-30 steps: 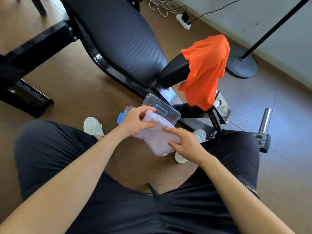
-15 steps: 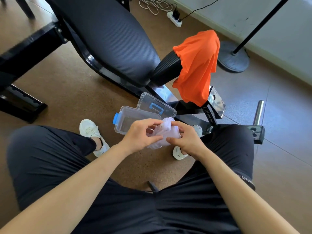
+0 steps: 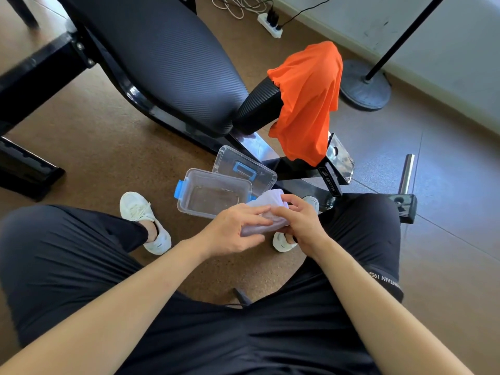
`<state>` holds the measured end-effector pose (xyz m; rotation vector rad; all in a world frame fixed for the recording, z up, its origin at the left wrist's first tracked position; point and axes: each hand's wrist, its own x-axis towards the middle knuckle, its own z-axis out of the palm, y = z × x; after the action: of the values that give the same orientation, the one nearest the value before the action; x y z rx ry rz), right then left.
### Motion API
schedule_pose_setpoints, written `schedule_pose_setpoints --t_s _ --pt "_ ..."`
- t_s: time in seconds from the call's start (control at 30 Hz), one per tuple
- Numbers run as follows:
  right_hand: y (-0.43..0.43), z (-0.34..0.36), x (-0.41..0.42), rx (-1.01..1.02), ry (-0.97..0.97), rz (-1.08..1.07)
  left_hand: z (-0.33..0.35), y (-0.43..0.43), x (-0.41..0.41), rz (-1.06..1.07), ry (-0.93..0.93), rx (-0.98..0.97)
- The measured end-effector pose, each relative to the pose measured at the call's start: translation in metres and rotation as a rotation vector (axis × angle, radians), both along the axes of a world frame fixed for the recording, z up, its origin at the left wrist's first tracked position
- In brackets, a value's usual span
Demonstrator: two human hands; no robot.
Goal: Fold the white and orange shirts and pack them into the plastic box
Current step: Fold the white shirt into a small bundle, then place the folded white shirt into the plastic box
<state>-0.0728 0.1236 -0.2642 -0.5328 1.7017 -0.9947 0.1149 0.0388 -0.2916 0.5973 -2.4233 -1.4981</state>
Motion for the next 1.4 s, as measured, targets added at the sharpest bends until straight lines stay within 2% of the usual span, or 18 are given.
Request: schedule_pose_setpoints --t_s 0.1,0.2,0.33,0.4,0.53,0.63,0.7,0.8,0.9,0.97,1.07,1.17,1.27,1.33,1.4 --pt "-0.001 -0.005 -0.004 -0.012 0.043 0.036 0.005 -0.012 0.003 0.175 0.036 0.163" --pt "-0.002 -0.006 -0.008 -0.023 0.107 0.117 -0.001 -0.033 0.006 0.396 0.041 0.13" --pt "-0.011 -0.006 -0.013 -0.059 0.132 0.261 -0.008 -0.048 0.006 0.447 -0.089 0.191" --pt "-0.018 -0.007 -0.013 -0.096 0.257 0.329 -0.011 -0.046 0.003 0.537 -0.126 0.346" --pt "-0.036 -0.024 -0.005 -0.302 0.587 0.468 -0.019 -0.045 -0.004 0.685 -0.208 0.939" --pt "-0.047 -0.049 0.001 -0.46 0.833 0.665 -0.021 -0.055 -0.004 0.733 -0.132 1.208" --pt "-0.054 -0.063 0.007 -0.57 1.006 0.795 -0.023 -0.062 -0.003 0.76 -0.101 1.269" --pt "-0.062 -0.081 0.015 -0.731 1.132 0.896 -0.034 -0.07 -0.004 0.823 -0.154 1.21" --pt "-0.073 -0.095 0.015 -0.783 1.123 0.99 -0.049 -0.079 -0.003 0.916 -0.229 1.099" --pt "-0.08 -0.1 0.013 -0.785 1.044 1.049 -0.06 -0.088 0.0 0.942 -0.247 1.045" --pt "-0.086 -0.108 0.008 -0.713 0.946 1.057 -0.077 -0.101 0.005 0.918 -0.275 0.97" --pt "-0.091 -0.121 0.003 -0.613 0.856 0.959 -0.096 -0.112 0.009 0.886 -0.222 0.949" --pt "-0.098 -0.136 -0.002 -0.51 0.754 0.766 -0.117 -0.121 0.008 0.844 -0.199 0.922" --pt "-0.108 -0.152 -0.006 -0.357 0.662 0.64 -0.133 -0.125 0.004 0.838 -0.211 0.912" --pt "-0.121 -0.172 -0.008 -0.174 0.527 0.607 -0.15 -0.126 -0.001 0.831 -0.25 0.916"
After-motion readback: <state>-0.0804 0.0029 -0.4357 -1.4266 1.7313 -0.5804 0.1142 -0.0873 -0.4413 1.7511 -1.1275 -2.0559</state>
